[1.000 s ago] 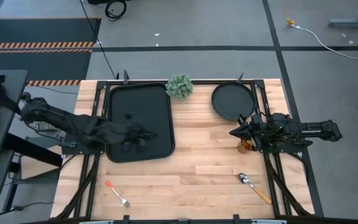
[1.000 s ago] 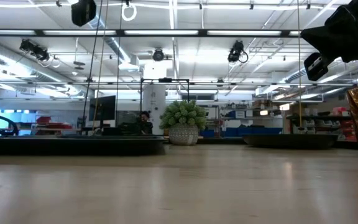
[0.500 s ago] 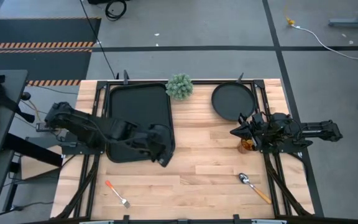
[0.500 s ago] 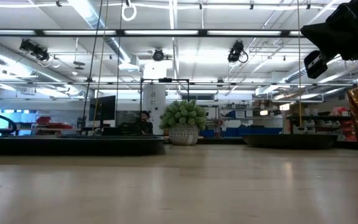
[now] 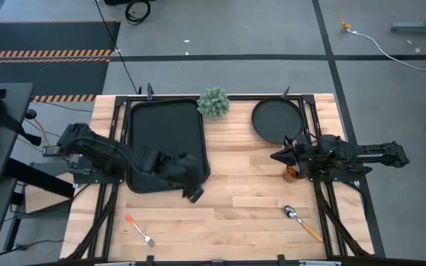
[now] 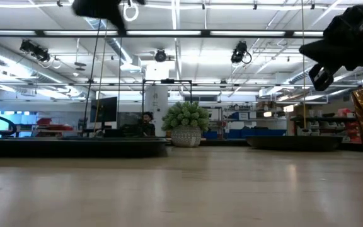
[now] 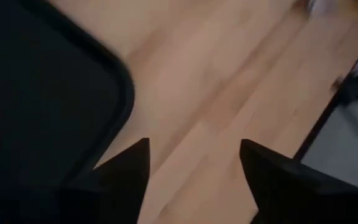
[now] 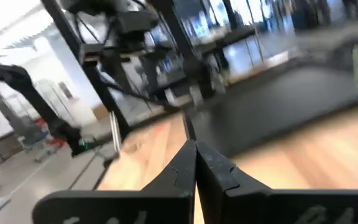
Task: Pick and place plate/cup/fork/spoon on tray
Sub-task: Prepare the black serving tray
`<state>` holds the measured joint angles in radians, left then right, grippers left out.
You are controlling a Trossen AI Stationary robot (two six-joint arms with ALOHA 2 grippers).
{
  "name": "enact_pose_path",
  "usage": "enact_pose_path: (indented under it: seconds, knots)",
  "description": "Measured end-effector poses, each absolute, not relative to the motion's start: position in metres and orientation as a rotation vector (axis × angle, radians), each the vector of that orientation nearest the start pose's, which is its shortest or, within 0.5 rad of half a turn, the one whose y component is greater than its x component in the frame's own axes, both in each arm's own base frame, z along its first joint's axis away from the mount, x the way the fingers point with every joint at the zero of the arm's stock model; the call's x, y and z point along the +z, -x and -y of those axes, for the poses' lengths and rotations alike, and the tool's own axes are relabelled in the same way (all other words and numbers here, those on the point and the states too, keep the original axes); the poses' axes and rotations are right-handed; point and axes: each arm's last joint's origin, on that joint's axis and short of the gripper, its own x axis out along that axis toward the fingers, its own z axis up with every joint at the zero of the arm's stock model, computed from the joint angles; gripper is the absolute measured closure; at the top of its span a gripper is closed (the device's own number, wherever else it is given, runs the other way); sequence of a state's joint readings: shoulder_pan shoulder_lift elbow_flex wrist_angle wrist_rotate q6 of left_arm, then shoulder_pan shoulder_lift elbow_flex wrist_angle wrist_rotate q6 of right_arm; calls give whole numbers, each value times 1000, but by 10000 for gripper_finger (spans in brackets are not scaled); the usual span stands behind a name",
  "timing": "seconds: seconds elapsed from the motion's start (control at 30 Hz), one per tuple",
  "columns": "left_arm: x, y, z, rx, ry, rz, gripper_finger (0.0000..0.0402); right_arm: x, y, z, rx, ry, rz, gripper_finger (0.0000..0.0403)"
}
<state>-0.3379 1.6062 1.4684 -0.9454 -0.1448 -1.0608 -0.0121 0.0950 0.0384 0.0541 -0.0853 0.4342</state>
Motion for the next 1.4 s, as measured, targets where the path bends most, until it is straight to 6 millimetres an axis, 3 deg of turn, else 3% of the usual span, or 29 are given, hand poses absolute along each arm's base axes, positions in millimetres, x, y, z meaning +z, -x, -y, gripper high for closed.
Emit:
enact_pose_path:
  seconds: [0.2, 0.3, 0.43, 0.6, 0.73, 0.97, 1.23, 1.4]
  knots:
    - [269, -281, 125, 355, 456, -1226, 148, 227, -108, -9, 112, -310, -175, 387]
    - [259, -272, 134, 259, 322, -1291, 162, 257, -121, -11, 71, -197, -247, 387]
    - [244, -259, 146, 110, 114, -1354, 171, 279, -145, -14, 53, -105, -313, 387]
    - [224, -244, 152, 42, -25, -1419, 167, 288, -172, -17, 42, -123, -385, 387]
    - [208, -236, 148, 80, -86, -1443, 160, 294, -182, -18, 42, -134, -435, 387]
    - [178, -229, 136, 77, -41, -1489, 171, 313, -179, -25, 69, -184, -487, 387]
    - [150, -210, 123, 55, -193, -1573, 201, 324, -173, -26, 98, -231, -451, 387]
    - [143, -207, 123, 39, -95, -1580, 238, 327, -166, -28, 176, -253, -452, 387]
